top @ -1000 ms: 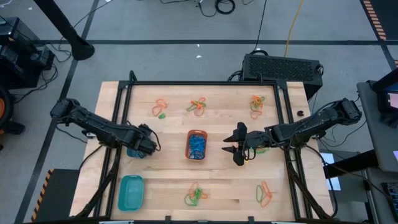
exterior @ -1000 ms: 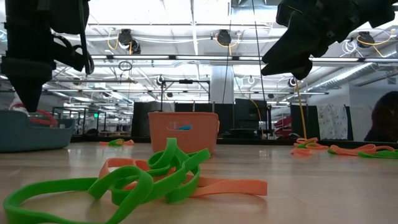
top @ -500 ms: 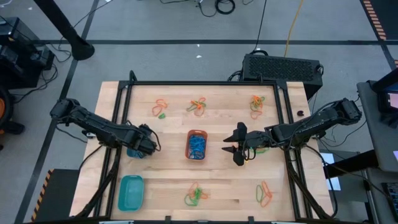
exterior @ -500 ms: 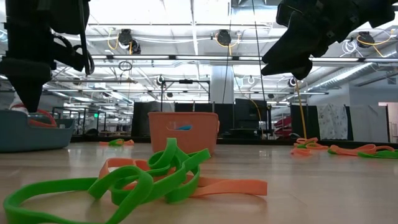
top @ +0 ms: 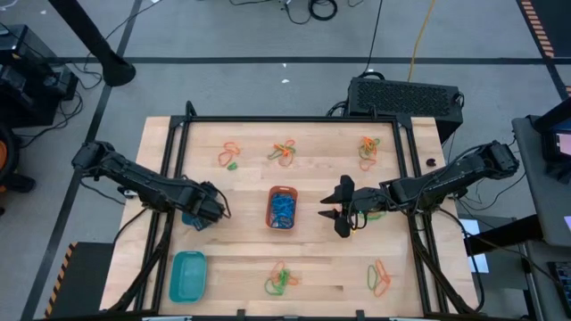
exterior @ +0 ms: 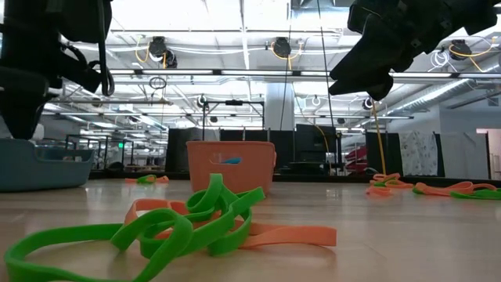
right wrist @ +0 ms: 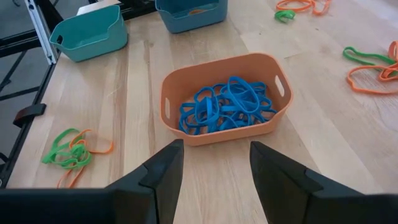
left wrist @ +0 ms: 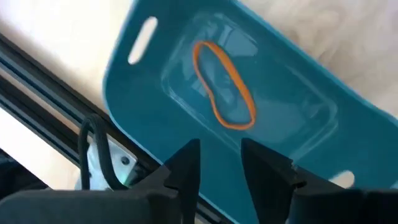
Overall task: Sort rubber bands into baskets
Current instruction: Put the orange rubber band into the blue bin
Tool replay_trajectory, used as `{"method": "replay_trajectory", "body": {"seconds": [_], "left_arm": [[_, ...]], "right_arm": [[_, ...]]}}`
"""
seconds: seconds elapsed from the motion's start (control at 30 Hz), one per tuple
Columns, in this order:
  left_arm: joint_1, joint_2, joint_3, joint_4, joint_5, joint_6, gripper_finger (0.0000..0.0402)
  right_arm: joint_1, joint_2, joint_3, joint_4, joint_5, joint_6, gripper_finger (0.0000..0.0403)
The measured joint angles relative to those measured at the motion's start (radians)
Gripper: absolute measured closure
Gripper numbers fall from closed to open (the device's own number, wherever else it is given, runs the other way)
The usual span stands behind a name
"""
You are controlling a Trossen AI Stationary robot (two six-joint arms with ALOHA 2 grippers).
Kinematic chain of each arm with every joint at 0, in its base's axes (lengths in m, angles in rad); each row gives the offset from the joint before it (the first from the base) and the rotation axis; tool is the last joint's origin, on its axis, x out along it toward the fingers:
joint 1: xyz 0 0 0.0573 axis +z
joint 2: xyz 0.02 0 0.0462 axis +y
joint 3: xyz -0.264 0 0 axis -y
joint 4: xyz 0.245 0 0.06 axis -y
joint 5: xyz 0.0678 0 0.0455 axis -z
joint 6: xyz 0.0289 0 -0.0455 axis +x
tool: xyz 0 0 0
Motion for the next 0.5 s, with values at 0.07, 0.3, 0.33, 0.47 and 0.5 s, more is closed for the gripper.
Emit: {"method": "replay_trajectory", "body": {"seconds": [0.07,0.3,0.33,0.47,0.5], "left_arm": [[0.000,0.000,0.003,-0.008,0.003,-0.001,0.0276],[0.000,-0.001,0.097,-0.092,0.002,0.005,0.0276],[0.000,-0.003,0.120,-0.101,-0.004,0.005,0.0276],[-0.005,-0.008,0.208,-0.061,-0.051,0.016,0.0276],[-0.010,-0.008,0.222,-0.027,-0.059,0.036,0.0276]], "right_arm": [[0.000,0.000,0.000,0.000,0.000,0.000,0.0227],[0.000,0.000,0.000,0.000,0.000,0.000,0.0227],[0.000,0.000,0.000,0.000,0.000,0.000,0.0227],[0.000,0.000,0.000,0.000,0.001,0.000,0.0227],[0.000,0.000,0.000,0.000,0.000,0.000,0.0227]]}}
